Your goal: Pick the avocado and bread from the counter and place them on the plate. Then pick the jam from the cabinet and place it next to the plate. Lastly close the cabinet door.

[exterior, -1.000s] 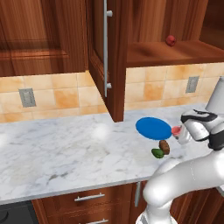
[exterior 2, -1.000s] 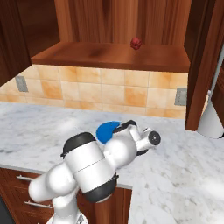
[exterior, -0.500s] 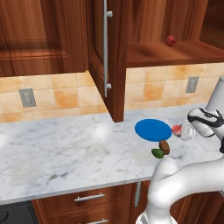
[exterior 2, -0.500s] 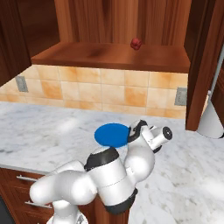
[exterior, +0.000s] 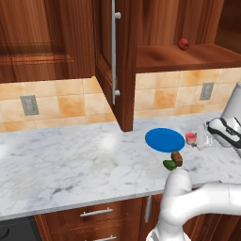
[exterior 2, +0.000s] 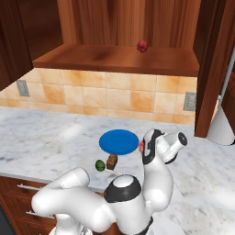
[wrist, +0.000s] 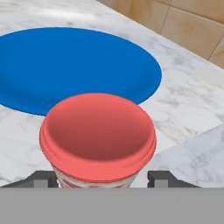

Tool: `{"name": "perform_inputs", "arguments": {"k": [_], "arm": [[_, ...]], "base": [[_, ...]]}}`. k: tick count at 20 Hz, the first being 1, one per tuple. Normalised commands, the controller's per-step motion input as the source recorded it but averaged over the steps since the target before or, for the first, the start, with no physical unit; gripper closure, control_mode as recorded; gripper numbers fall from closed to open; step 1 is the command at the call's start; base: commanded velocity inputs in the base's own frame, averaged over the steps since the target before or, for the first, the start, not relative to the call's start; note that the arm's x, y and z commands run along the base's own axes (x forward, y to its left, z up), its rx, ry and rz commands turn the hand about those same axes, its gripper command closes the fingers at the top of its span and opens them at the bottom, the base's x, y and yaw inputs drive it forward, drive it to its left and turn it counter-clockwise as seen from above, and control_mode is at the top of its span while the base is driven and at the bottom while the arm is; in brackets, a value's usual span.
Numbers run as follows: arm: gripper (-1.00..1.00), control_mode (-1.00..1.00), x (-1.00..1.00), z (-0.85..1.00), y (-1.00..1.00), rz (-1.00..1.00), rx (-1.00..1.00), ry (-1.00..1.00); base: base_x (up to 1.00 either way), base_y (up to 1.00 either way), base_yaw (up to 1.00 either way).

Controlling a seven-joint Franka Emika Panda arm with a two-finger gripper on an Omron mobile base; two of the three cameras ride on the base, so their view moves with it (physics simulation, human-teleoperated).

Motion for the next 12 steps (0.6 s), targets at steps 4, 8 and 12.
{"name": "perform_inputs", "arguments": {"k": [4, 8, 12], "arm": [[-1.0, -1.0, -0.24, -0.28, -0.56, 0.0, 0.0, 0.0], [-1.0, -1.0, -0.34, -0.18, -0.66, 0.0, -0.01, 0.0], [-1.0, -1.0, -0.21, -0.06, -0.4, 0.0, -0.04, 0.0]], "base": [[0.0, 0.0, 0.0], [0.0, 0.0, 0.0], [0.0, 0.0, 0.0]]}}
